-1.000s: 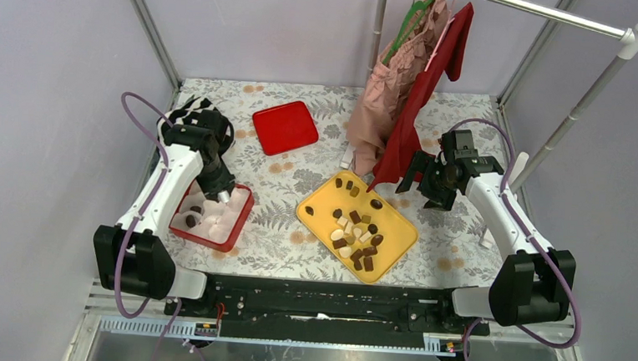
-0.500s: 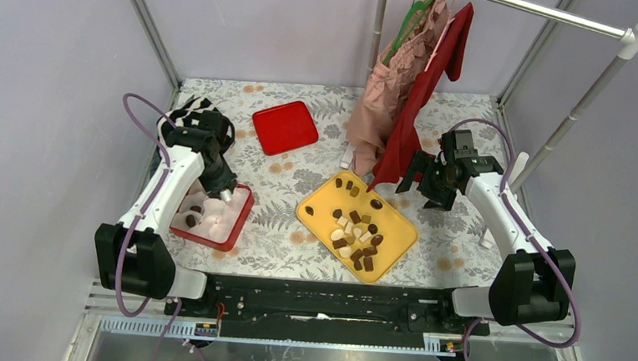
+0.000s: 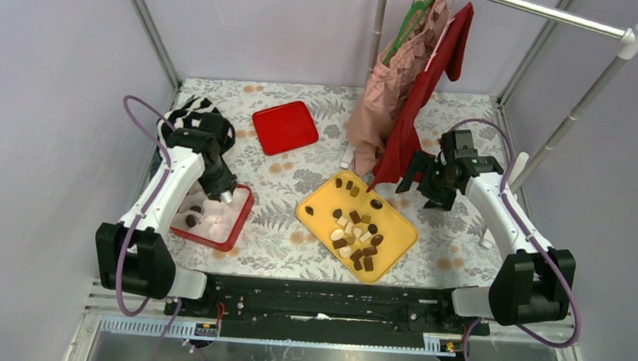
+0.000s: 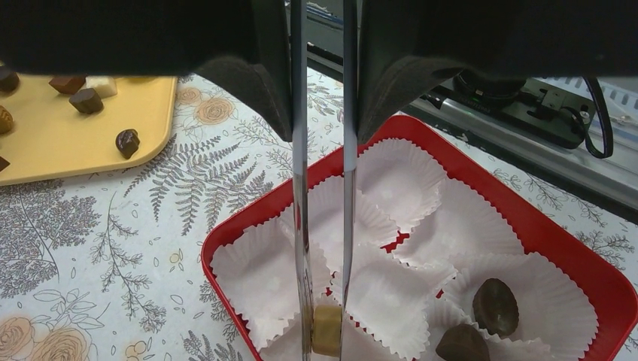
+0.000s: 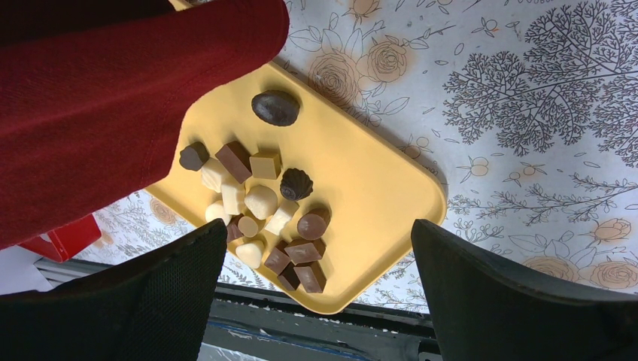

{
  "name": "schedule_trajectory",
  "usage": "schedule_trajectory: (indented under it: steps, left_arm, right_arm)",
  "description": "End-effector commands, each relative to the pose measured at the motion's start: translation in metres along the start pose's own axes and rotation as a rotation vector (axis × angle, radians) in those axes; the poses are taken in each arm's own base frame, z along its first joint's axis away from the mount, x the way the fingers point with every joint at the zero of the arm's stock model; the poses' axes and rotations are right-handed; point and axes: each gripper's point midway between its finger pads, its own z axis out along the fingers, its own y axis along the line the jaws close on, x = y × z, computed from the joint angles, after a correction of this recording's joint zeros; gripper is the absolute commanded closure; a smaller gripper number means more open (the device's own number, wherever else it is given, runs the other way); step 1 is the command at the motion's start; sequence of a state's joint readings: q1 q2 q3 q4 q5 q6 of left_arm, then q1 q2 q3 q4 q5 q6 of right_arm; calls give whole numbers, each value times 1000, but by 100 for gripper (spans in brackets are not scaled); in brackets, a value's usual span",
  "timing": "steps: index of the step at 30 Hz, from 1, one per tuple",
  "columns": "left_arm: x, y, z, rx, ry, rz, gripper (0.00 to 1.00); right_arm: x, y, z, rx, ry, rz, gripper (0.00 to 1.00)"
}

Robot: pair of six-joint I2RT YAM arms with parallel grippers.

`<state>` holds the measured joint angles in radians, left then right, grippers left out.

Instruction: Pack the chocolate

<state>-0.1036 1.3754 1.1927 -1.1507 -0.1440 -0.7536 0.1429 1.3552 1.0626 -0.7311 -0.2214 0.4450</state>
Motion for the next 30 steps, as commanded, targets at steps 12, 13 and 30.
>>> schedule_trajectory:
  steps: [12,13,30]
  left_arm:
    - [-18,-2,-26,50,-104,-31,63]
    - [-21,-6,-36,88,-125,-7,64]
    - [128,-186,-104,549,11,728,64]
  right_arm:
    - [-6,3,-4,-11,-17,-8,0]
    - [-5,3,-4,-9,-17,-9,0]
    - [-6,8,-9,-29,-7,-13,0]
